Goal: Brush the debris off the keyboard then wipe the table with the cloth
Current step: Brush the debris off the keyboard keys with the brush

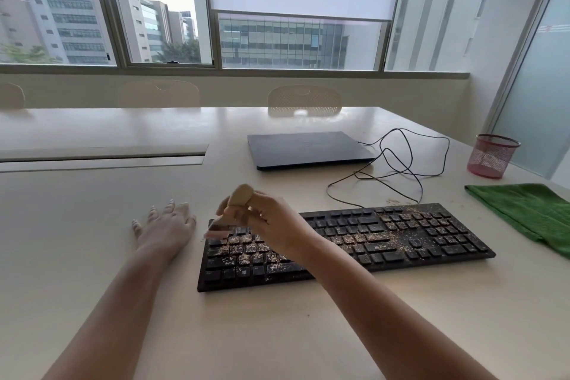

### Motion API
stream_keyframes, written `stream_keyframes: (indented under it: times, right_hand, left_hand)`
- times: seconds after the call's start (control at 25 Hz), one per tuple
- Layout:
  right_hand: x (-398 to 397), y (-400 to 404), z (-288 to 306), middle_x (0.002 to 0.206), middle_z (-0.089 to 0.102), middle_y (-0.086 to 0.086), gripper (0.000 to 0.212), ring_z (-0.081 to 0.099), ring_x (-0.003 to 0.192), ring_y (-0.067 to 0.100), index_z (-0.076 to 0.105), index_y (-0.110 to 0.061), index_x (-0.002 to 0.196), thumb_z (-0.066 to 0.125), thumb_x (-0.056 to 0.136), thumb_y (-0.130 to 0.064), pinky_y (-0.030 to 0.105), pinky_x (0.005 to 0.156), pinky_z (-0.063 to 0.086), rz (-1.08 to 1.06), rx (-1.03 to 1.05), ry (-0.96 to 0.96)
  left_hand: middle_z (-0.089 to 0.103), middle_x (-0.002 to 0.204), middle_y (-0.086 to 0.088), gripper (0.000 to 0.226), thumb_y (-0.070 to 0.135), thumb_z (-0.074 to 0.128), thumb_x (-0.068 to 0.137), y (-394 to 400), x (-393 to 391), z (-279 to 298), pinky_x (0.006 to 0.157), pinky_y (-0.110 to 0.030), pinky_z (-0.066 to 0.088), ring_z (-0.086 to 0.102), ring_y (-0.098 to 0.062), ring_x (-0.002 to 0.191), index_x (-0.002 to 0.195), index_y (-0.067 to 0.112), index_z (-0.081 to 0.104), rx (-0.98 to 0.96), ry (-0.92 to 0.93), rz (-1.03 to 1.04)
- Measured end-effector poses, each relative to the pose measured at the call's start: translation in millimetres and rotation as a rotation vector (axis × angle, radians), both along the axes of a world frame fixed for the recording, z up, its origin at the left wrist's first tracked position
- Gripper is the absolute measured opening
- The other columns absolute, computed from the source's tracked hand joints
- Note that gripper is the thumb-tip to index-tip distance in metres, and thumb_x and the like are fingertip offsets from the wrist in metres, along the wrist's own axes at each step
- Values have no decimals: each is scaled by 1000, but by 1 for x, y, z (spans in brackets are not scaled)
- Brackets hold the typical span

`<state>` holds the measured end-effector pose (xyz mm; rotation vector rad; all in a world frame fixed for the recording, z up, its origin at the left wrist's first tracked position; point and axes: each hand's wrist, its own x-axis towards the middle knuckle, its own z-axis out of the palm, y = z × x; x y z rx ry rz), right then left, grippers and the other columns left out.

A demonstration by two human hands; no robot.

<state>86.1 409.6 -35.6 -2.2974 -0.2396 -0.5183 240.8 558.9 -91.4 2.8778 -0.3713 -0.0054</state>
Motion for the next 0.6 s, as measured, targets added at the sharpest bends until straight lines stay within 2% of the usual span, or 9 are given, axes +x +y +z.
stream_keyframes:
  times: [0.16, 0.28, 0.4, 0.48, 0.6]
  right_hand:
    - [-9, -11, 8, 113, 66, -3, 24, 67, 85, 17, 66, -18, 111, 53, 93, -28, 36, 72, 56, -118, -213, -73]
    - [-7, -22, 6, 113, 66, -2, 23, 66, 81, 14, 66, -19, 110, 52, 94, -27, 35, 74, 56, -190, -116, -95]
    - [2, -14, 0, 110, 68, -1, 22, 65, 93, 19, 68, -24, 106, 52, 91, -28, 41, 81, 54, -68, 73, -63]
    - [3, -15, -2, 110, 68, -2, 22, 65, 96, 20, 69, -26, 105, 53, 91, -28, 42, 81, 54, -81, 31, -33]
    - [0, -35, 4, 106, 67, -12, 18, 63, 85, 11, 69, -27, 104, 54, 93, -28, 30, 71, 51, -257, -143, -32]
  left_hand:
    - [11, 158, 3, 50, 42, 25, 100, 2, 1, 0, 115, -54, 5, 7, -26, 146, 148, 26, 24, 13, -5, 3]
    - [11, 158, 3, 51, 42, 26, 100, 1, 1, -2, 114, -55, 5, 7, -26, 146, 148, 26, 23, 9, -6, 1]
    - [11, 158, 3, 51, 42, 26, 100, 1, 3, -2, 114, -55, 5, 7, -26, 146, 148, 27, 22, 2, -5, -1]
    - [11, 158, 4, 52, 42, 26, 100, 2, 3, -2, 115, -54, 4, 6, -26, 146, 149, 27, 21, 0, -3, 3]
    - [11, 158, 4, 51, 42, 26, 100, 2, 2, -3, 115, -54, 4, 6, -25, 146, 148, 27, 22, -4, 1, -1]
